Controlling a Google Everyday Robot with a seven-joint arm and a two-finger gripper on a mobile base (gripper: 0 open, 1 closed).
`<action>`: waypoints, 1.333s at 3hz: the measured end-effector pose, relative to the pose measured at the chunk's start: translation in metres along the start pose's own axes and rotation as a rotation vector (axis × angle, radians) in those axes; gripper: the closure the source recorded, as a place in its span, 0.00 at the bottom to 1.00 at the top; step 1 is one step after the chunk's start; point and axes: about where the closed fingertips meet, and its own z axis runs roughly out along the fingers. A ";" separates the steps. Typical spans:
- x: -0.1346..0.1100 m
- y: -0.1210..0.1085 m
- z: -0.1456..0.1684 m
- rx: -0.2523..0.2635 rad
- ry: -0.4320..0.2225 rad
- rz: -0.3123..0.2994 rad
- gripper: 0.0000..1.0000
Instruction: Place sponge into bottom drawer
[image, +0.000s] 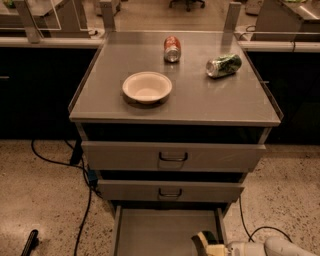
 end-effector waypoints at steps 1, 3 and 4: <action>-0.010 -0.002 0.029 -0.007 0.028 -0.017 1.00; -0.046 -0.003 0.068 -0.003 0.031 -0.066 1.00; -0.053 -0.018 0.078 0.033 0.036 -0.050 1.00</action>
Offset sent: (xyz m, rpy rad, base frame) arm 0.0716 0.0460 -0.0320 -0.0297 -0.0360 0.0715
